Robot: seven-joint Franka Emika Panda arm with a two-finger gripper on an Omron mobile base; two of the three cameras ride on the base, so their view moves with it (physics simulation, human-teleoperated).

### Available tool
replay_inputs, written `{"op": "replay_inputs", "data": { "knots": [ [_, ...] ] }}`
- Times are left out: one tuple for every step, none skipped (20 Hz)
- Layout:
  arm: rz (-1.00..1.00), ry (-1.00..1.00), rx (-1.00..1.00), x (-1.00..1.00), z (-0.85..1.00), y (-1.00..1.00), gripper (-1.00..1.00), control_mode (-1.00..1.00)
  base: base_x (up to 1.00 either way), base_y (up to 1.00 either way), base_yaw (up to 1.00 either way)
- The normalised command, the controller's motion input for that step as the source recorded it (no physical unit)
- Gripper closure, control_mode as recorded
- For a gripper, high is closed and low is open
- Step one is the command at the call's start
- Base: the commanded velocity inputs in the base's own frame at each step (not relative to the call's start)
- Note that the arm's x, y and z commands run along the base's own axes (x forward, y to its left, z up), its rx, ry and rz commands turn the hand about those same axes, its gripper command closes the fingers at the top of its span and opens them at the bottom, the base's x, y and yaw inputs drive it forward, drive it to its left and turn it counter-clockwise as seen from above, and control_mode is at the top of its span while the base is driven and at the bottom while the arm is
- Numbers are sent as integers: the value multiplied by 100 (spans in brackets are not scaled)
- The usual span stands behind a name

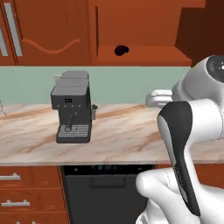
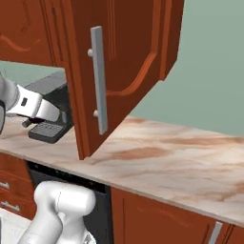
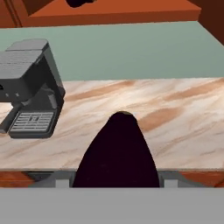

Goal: Pick the eggplants from the cabinet and place them in one bowl. Pick the potato from the sink and place it in the other bowl.

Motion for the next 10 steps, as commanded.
{"op": "replay_inputs", "data": {
  "knots": [
    [0, 0, 0, 0, 0, 0, 100, 100, -11, 0, 66],
    [0, 0, 0, 0, 0, 0, 100, 100, -9, 0, 67],
    [0, 0, 0, 0, 0, 0, 100, 100, -8, 0, 75],
    [0, 0, 0, 0, 0, 0, 100, 100, -6, 0, 78],
    [0, 0, 0, 0, 0, 0, 100, 100, -6, 0, 80],
    [0, 0, 0, 0, 0, 0, 100, 100, -4, 0, 82],
    [0, 0, 0, 0, 0, 0, 100, 100, -3, 0, 82],
    [0, 0, 0, 0, 0, 0, 100, 100, -1, 0, 84],
    [0, 0, 0, 0, 0, 0, 100, 100, 0, 0, 85],
    [0, 0, 0, 0, 0, 0, 100, 100, 0, 0, 85]
  ]
}}
